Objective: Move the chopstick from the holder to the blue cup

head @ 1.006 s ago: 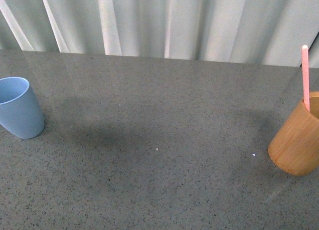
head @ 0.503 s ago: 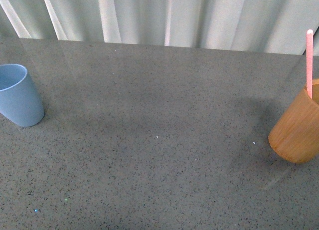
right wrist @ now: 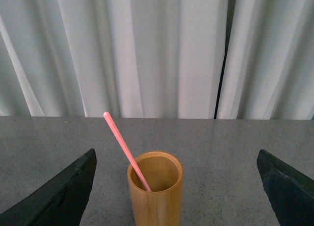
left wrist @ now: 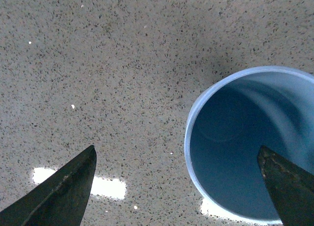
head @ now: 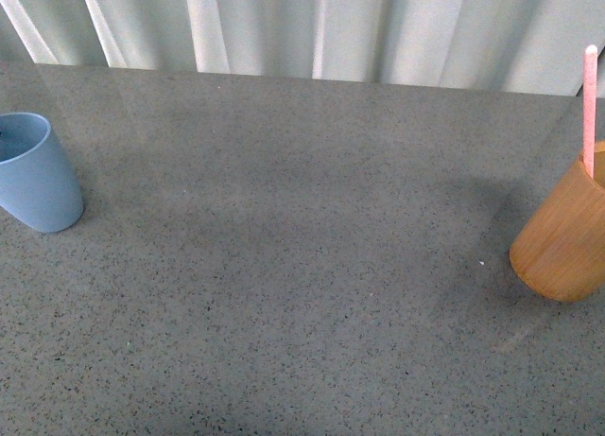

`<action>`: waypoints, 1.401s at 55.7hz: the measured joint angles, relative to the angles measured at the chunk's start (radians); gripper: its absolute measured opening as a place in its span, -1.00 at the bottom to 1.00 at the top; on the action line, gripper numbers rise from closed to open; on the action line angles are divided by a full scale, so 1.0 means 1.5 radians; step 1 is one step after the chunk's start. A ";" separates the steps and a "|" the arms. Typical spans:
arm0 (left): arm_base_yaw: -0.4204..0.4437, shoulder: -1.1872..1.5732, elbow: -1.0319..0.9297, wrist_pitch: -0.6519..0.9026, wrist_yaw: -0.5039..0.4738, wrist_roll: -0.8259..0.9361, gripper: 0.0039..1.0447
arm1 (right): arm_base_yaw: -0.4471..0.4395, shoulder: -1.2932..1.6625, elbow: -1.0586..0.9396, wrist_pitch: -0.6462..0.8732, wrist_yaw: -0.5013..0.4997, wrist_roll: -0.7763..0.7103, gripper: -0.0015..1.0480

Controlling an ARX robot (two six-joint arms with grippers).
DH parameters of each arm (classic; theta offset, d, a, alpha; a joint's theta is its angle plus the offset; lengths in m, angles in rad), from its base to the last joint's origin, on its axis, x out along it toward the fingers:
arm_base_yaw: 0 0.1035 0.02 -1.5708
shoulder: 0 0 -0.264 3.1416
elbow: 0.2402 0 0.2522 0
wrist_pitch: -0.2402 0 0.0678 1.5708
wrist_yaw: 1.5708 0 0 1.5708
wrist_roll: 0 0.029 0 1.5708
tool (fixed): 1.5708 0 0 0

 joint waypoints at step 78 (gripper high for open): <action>-0.117 -0.051 0.020 -0.078 0.028 -0.019 -0.94 | 0.000 0.000 0.000 0.000 0.000 0.000 0.81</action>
